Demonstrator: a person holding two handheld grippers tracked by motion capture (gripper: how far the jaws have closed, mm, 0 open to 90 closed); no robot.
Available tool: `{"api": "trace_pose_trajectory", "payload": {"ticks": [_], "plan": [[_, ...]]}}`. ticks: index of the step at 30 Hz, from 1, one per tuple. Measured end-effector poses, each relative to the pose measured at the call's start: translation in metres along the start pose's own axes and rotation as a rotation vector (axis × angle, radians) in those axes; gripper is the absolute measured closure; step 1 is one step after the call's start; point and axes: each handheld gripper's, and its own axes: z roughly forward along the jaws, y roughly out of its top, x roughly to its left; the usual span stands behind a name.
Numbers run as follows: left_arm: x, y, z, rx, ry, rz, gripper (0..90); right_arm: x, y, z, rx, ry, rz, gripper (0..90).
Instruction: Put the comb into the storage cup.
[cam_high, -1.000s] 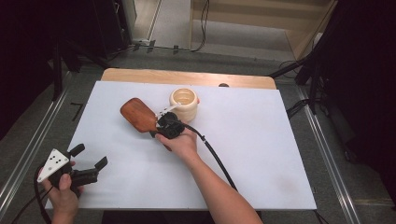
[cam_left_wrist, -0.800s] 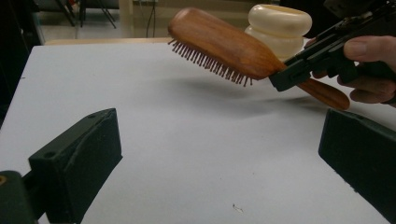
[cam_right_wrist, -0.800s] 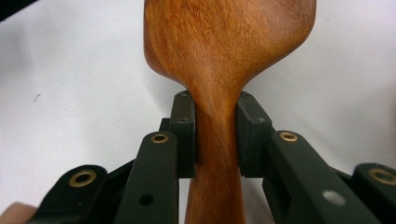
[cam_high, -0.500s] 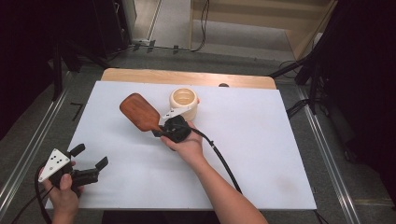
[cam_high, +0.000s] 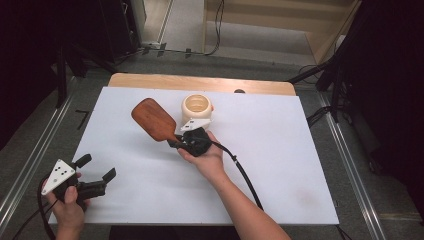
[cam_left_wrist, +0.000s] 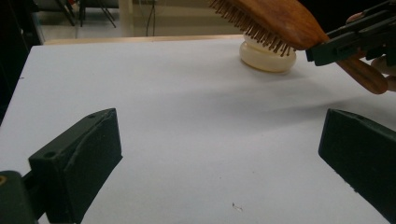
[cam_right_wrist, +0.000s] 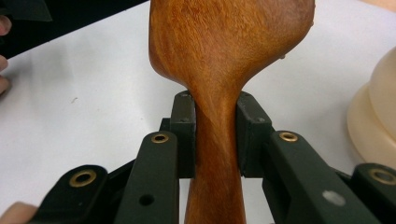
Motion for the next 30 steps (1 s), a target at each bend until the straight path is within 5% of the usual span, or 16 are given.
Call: {"api": "trace_pose_trajectory", "payload": {"ticks": [30], "plan": [[-0.002,0.000,0.000,0.009,0.008,0.013,0.0,-0.001,-0.027,-0.056,-0.125,-0.019,-0.027,71.0]]}}
